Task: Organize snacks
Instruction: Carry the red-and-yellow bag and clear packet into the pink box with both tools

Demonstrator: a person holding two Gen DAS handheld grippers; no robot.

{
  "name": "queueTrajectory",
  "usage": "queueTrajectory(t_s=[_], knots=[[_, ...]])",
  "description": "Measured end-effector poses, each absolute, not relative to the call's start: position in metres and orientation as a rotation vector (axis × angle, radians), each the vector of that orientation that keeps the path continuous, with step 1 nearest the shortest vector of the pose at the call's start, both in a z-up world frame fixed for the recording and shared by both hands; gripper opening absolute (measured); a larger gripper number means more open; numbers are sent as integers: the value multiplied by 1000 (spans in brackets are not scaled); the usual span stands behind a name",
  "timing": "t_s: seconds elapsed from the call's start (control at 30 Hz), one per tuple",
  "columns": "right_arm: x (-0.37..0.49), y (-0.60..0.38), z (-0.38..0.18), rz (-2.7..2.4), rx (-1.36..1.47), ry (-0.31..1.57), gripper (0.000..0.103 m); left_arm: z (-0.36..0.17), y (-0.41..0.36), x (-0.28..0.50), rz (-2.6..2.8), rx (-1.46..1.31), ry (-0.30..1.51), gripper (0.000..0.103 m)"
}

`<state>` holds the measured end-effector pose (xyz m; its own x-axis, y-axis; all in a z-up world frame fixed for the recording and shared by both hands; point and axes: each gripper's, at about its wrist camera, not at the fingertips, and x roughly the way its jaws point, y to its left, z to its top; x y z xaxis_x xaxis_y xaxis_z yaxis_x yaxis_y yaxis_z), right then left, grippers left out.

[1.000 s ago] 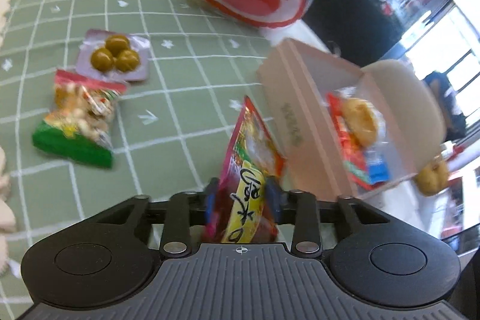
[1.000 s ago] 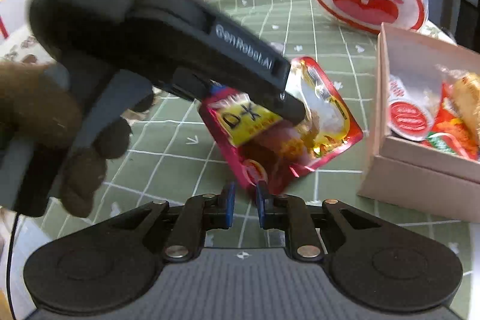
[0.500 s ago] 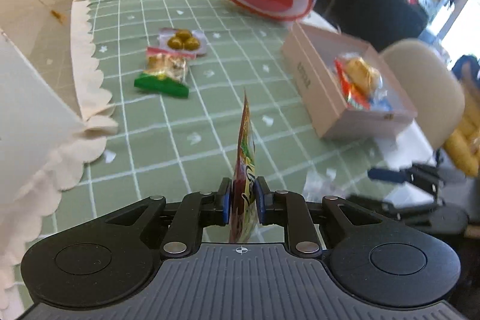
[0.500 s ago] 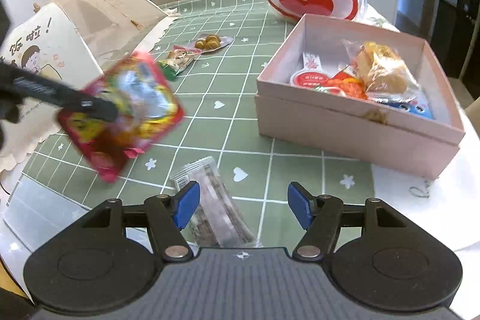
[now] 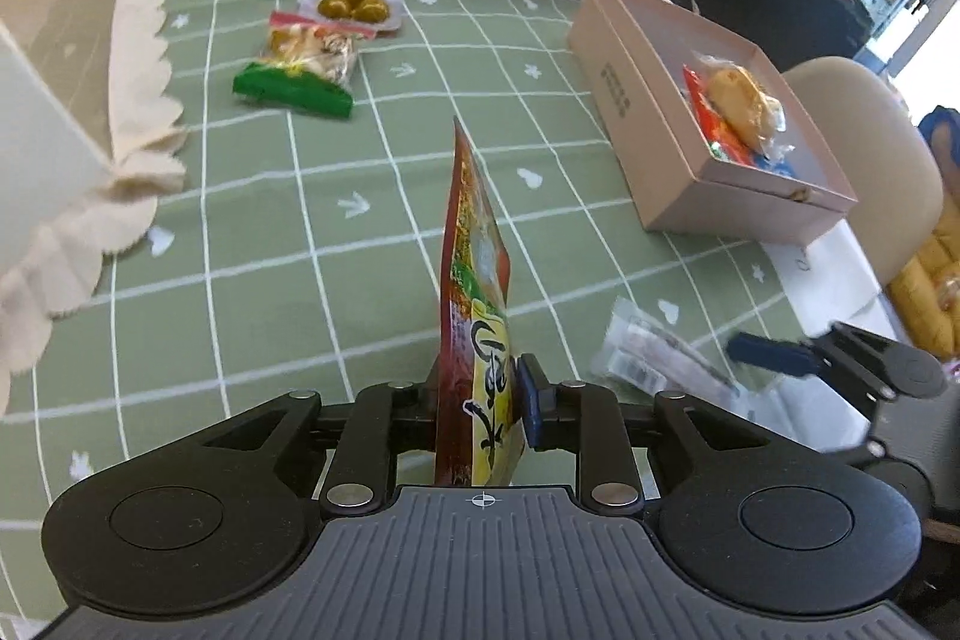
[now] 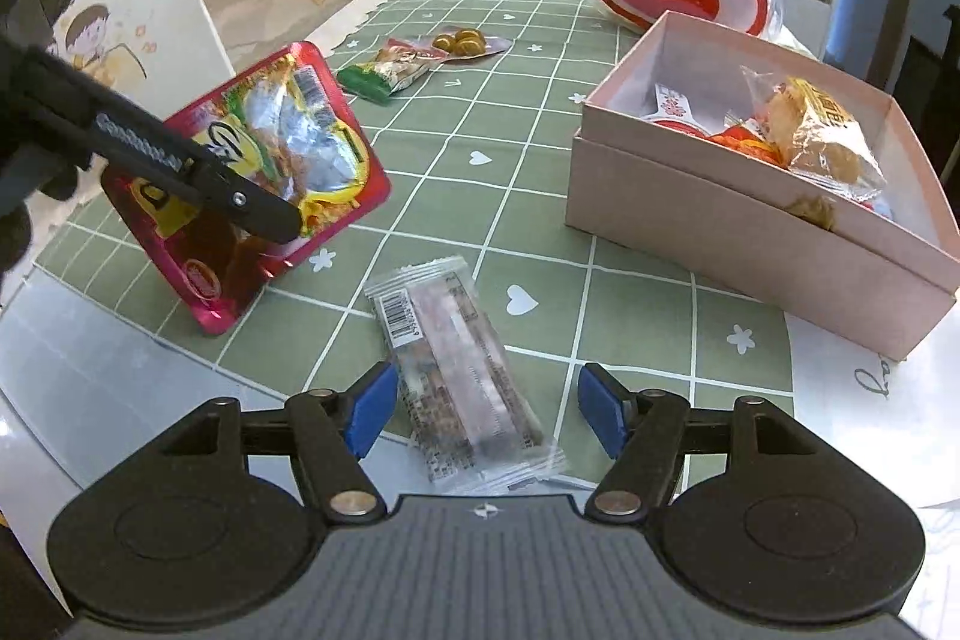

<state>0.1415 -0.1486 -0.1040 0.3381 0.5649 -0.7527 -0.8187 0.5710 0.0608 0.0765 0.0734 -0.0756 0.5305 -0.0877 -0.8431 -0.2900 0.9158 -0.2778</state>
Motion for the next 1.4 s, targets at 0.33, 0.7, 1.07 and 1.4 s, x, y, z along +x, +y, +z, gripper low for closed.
queueTrajectory(t_s=[0.33, 0.7, 1.07, 1.4], knots=[[128, -132, -99, 944, -429, 805, 41, -74, 66, 53, 13, -497, 1033, 26], [138, -220, -19, 781, -265, 771, 36, -32, 24, 86, -257, -546, 986, 26], [163, -282, 60, 589, -121, 579, 36, 55, 20, 226, -234, -651, 716, 26], [172, -309, 50, 510, -93, 572, 36, -43, 8, 321, -93, -694, 924, 25]])
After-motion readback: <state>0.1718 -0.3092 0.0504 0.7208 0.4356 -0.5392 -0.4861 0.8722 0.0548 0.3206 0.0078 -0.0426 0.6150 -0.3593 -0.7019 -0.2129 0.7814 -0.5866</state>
